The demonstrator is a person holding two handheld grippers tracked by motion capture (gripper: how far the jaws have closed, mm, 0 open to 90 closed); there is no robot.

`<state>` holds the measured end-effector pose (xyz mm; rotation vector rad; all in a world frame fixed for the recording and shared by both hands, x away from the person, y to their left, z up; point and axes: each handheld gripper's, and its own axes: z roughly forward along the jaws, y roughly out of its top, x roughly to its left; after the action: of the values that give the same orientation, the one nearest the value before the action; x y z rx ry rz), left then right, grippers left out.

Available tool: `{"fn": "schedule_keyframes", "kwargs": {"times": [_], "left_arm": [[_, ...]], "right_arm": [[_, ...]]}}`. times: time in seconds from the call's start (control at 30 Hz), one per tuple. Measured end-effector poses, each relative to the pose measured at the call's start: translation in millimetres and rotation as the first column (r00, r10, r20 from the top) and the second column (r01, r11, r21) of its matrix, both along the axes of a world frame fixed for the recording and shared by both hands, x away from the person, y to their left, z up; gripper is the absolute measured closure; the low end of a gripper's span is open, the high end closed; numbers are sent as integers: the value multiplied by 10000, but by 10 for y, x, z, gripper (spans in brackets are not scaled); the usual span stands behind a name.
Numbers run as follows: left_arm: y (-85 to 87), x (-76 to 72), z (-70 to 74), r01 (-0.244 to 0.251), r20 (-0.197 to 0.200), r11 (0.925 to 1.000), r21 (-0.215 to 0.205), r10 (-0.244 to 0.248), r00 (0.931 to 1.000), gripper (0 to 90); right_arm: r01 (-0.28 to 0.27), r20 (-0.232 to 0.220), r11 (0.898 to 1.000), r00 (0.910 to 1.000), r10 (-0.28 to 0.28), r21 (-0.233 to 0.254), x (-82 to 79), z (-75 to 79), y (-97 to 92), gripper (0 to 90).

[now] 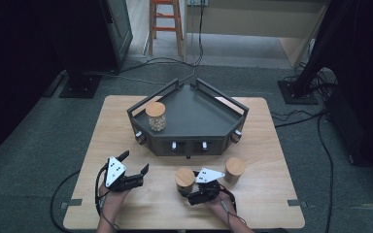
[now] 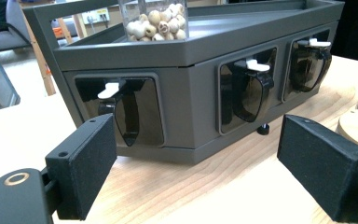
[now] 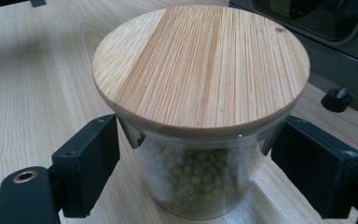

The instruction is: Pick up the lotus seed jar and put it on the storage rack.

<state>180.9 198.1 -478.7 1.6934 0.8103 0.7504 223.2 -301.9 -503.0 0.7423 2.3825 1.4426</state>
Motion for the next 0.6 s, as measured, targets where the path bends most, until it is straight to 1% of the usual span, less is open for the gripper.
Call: {"fn": "schedule_keyframes", "kwargs": {"times": [0.1, 0.23, 0.3, 0.37, 0.6], "left_arm": [[4, -6, -22, -2, -57, 10000, 49, 2, 10000, 117], [46, -4, -96, 112, 51, 9999, -55, -112, 9999, 117], [70, -2, -129, 143, 52, 9997, -173, -143, 9999, 117], [85, -3, -158, 92, -17, 9997, -230, -92, 10000, 117], [107, -16, -181, -33, -202, 9998, -183, 29, 9998, 117]], "right_arm": [[-2, 0, 10000, 10000, 2, -18, -2, 2, 5, 152], [24, -21, 10000, 10000, -24, -17, 4, 1, 7, 152], [57, -66, 10000, 10000, -57, 1, 8, 2, 10, 152], [45, -74, 10000, 10000, -45, 22, 17, -1, 12, 152], [67, -65, 10000, 10000, -67, -73, 32, 7, 52, 152]]}}
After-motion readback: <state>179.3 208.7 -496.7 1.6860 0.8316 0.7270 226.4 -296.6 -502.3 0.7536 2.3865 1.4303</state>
